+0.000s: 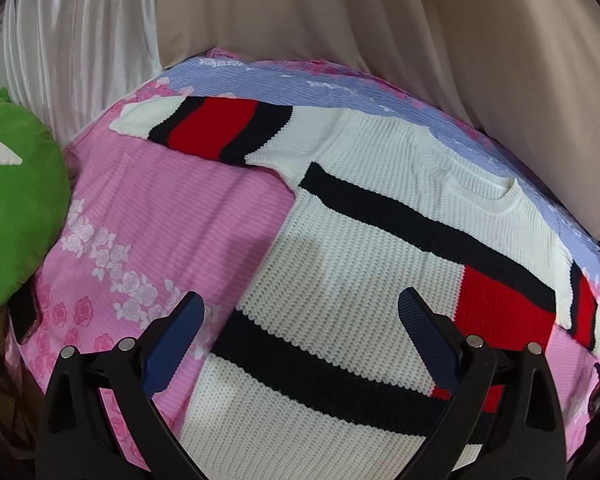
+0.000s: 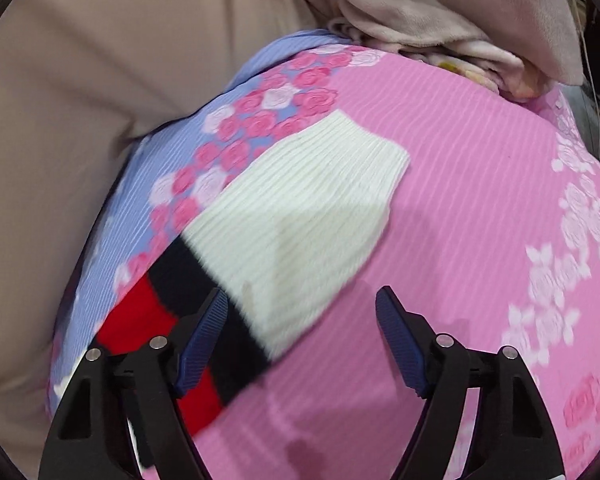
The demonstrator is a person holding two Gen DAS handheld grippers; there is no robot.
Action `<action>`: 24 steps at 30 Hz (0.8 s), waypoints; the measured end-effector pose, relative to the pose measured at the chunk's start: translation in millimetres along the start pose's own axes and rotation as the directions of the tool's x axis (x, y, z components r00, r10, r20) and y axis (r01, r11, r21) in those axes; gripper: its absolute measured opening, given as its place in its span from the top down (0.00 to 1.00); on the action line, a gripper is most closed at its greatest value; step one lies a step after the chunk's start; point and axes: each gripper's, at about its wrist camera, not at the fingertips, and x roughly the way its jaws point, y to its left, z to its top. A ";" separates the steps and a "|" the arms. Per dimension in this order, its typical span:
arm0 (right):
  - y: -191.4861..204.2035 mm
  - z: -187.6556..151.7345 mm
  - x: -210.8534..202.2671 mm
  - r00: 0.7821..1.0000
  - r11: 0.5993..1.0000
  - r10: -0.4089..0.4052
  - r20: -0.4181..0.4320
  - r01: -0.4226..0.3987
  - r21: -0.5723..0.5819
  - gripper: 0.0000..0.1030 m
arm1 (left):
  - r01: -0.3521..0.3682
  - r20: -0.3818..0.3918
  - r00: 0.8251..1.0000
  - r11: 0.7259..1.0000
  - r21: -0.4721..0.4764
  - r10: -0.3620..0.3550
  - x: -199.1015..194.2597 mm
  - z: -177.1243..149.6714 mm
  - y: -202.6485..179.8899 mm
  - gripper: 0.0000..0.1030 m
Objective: Fold small clothes
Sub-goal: 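Grasp the sweater hem with the left gripper while the right gripper grasps the hem too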
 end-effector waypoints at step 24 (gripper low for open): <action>349.5 -344.8 -87.5 0.803 0.322 0.370 -0.467 -0.582 -0.746 0.85 | 0.304 -0.036 0.951 0.951 -0.049 -0.306 51.2 71.8 -27.9 0.07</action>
